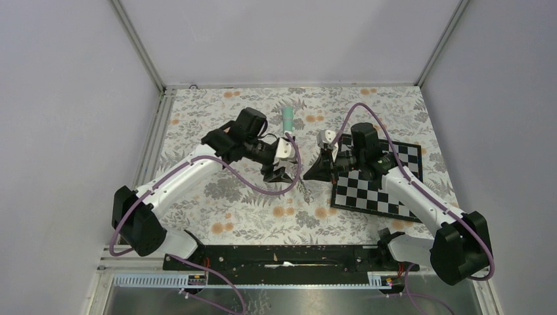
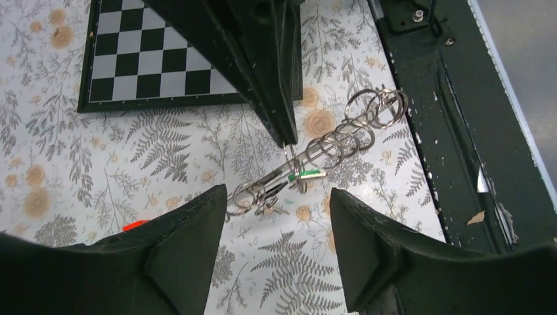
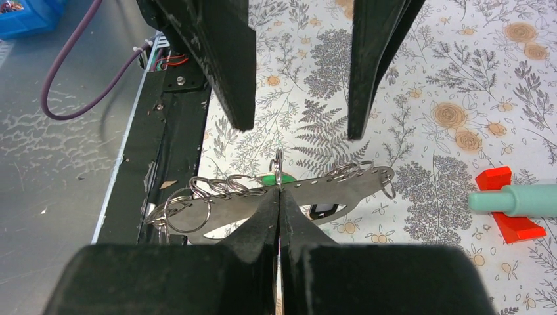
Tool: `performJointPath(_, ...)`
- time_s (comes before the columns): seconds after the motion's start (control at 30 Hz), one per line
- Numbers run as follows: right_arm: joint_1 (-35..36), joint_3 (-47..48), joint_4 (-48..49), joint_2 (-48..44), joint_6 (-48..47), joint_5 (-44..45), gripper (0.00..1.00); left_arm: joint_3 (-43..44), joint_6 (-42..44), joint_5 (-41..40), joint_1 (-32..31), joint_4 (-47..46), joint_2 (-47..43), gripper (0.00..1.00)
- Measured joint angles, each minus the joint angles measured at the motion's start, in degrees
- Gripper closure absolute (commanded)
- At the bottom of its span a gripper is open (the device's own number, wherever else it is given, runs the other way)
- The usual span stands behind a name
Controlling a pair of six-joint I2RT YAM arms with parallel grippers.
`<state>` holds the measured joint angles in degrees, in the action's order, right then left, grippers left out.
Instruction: Put the keys on the keyring
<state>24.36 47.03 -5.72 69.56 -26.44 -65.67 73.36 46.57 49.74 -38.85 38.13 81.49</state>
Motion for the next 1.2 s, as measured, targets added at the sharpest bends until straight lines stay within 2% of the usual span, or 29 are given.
performJointPath(0.27, 0.0, 0.0, 3.1, 0.0, 3.4, 0.2, 1.00, -3.6, -6.3, -0.1, -2.2, -6.6, 0.1, 0.49)
performJointPath(0.53, 0.0, 0.0, 4.9, 0.0, 4.9, 0.3, 1.00, -4.6, -8.7, -0.5, -2.4, -9.0, 0.5, 0.66)
performJointPath(0.77, 0.0, 0.0, 5.4, 0.0, 5.7, 0.3, 1.00, -4.6, -9.7, -0.6, -2.4, -9.9, 0.9, 0.85)
performJointPath(0.9, 0.0, 0.0, 5.5, 0.0, 5.7, 0.7, 1.00, -4.6, -9.9, -1.0, -2.4, -10.0, 1.1, 1.00)
performJointPath(1.13, 0.0, -0.1, 5.4, 0.0, 4.3, 2.1, 1.00, -4.6, -10.0, -3.1, -2.4, -10.4, 1.1, 1.00)
performJointPath(1.2, 0.0, -0.1, 5.4, 0.0, 3.8, 2.4, 1.00, -4.5, -9.8, -4.0, -2.6, -10.4, 1.1, 0.94)
